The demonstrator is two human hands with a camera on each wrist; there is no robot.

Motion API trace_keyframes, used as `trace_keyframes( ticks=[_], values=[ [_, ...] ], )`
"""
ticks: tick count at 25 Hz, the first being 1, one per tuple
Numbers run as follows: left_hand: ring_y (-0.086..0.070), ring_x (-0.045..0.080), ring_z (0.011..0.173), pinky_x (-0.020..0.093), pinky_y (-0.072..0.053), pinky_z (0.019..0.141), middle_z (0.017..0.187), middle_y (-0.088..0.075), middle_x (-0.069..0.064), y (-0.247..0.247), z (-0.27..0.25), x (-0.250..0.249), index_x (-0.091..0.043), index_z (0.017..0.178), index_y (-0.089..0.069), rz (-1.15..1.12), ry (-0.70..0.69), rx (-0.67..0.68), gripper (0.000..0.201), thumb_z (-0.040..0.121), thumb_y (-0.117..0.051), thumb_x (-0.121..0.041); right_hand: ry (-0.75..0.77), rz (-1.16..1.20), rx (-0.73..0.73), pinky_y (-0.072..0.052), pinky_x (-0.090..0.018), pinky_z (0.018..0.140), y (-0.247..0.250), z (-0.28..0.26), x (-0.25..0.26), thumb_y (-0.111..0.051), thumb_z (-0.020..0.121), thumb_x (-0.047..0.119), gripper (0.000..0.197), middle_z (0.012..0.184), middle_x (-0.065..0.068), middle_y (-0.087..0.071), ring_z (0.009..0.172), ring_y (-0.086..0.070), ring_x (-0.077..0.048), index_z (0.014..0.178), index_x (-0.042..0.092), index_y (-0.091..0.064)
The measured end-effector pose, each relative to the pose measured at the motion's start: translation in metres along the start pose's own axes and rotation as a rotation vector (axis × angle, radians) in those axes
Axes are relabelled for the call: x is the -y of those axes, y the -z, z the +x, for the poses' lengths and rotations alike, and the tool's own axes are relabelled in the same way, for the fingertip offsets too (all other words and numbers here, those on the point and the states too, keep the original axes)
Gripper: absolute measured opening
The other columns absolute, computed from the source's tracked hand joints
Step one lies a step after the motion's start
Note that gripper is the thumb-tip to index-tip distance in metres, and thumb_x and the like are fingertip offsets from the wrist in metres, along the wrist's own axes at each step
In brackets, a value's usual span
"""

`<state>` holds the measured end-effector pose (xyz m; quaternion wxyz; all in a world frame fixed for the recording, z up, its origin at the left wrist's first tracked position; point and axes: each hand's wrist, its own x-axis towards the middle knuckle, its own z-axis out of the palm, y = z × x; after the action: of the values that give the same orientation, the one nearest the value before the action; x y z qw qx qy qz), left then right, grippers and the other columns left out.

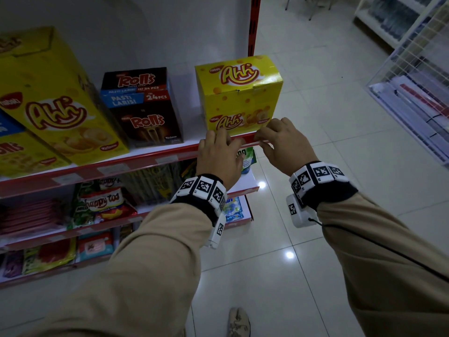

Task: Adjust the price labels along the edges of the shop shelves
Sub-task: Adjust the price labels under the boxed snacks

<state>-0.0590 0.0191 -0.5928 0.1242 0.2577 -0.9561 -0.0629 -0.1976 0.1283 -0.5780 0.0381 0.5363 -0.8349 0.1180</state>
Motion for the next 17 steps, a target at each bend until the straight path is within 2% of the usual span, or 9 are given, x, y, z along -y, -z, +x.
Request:
trace_keyframes(
  ticks=[11, 17],
  values=[
    [-0.041, 0.028, 0.107, 0.040, -0.034, 0.088, 0.113, -0.048, 0.006, 0.0005, -0.0006, 0.0006, -0.023, 0.117, -0.055, 0.010, 0.002, 0.011, 0.030, 0.090, -0.054, -0.035, -0.020, -0.022, -0.008, -0.047, -0.042, 0.066, -0.0052, 0.0009, 0.0005, -0.052, 0.094, 0.020, 0.021, 0.104, -0.014, -0.058, 0.097, -0.048, -0.034, 0.103, 0.008, -0.065],
    [-0.041, 0.027, 0.109, 0.038, -0.034, 0.089, 0.116, -0.050, 0.004, 0.0019, -0.0031, 0.0009, -0.023, 0.122, -0.052, -0.011, 0.004, 0.002, 0.034, 0.090, -0.055, -0.032, -0.002, 0.019, -0.083, -0.045, -0.039, 0.061, -0.0064, -0.0022, 0.0005, -0.055, 0.091, 0.016, 0.013, 0.101, -0.012, -0.060, 0.093, -0.050, -0.033, 0.101, 0.011, -0.063]
  ],
)
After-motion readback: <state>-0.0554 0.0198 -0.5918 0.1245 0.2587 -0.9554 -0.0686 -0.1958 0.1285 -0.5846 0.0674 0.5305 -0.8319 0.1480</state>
